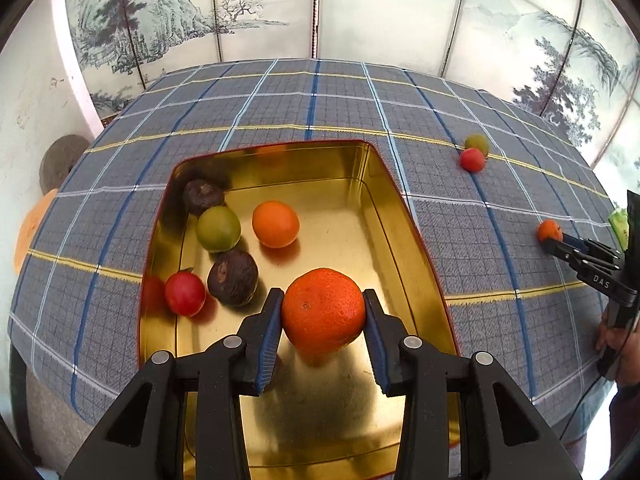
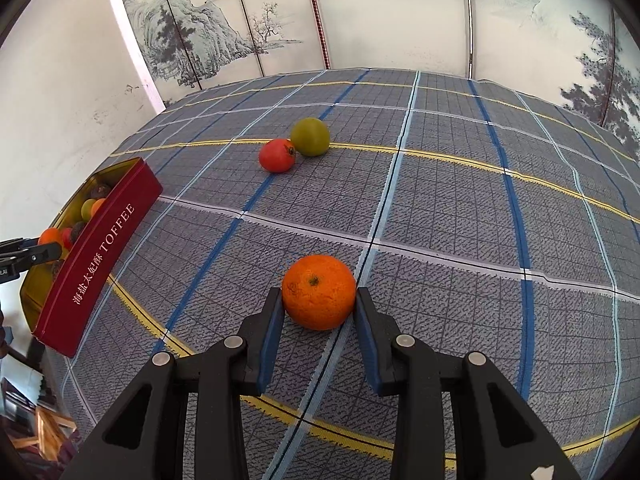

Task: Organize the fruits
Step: 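Lower the orange into the gold tin with the left gripper while the right gripper grasps another orange, then carry the orange into the gold tin and open the right gripper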

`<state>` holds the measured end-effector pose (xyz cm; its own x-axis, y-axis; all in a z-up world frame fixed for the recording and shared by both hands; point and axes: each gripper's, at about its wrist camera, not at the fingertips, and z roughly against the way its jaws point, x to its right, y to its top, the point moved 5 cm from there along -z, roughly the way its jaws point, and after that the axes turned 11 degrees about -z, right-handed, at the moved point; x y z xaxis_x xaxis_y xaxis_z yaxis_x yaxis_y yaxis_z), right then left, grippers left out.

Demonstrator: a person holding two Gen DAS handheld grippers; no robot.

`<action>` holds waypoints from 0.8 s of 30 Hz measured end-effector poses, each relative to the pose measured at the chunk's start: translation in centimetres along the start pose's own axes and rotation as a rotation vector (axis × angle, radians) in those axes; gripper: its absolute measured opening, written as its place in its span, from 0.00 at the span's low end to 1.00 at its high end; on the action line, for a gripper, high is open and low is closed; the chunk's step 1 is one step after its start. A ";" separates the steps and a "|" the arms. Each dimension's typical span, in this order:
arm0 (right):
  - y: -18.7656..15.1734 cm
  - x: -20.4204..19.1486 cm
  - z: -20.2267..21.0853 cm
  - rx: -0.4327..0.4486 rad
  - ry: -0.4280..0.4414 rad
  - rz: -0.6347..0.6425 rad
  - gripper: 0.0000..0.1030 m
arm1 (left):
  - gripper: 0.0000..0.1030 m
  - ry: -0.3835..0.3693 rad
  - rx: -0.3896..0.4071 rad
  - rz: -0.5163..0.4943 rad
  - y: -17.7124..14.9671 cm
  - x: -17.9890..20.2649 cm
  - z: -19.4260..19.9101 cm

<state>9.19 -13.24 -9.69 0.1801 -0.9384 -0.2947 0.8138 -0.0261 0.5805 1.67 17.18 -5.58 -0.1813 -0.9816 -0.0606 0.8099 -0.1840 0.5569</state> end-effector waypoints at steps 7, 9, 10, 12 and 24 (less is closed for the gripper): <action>0.0 0.0 0.0 0.000 0.000 0.000 0.31 | 0.39 0.011 0.003 -0.013 0.7 0.2 -0.3; 0.0 0.0 0.0 0.000 0.000 0.000 0.31 | 0.40 0.011 0.002 -0.013 0.8 0.2 -0.4; 0.0 0.0 0.0 0.000 0.000 0.000 0.31 | 0.40 0.014 -0.001 -0.015 0.9 0.2 -0.5; 0.0 0.0 0.0 0.000 0.000 0.001 0.31 | 0.40 0.022 -0.004 -0.017 0.9 0.2 -0.5; 0.0 0.3 0.6 0.018 -0.003 -0.013 0.31 | 0.66 0.107 0.096 -0.061 1.7 0.4 2.6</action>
<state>8.89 -13.68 -9.35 0.1683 -0.9390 -0.2998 0.8059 -0.0440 0.5904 1.50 16.60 -2.49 -0.1638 -0.9695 -0.1822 0.7414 -0.2428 0.6256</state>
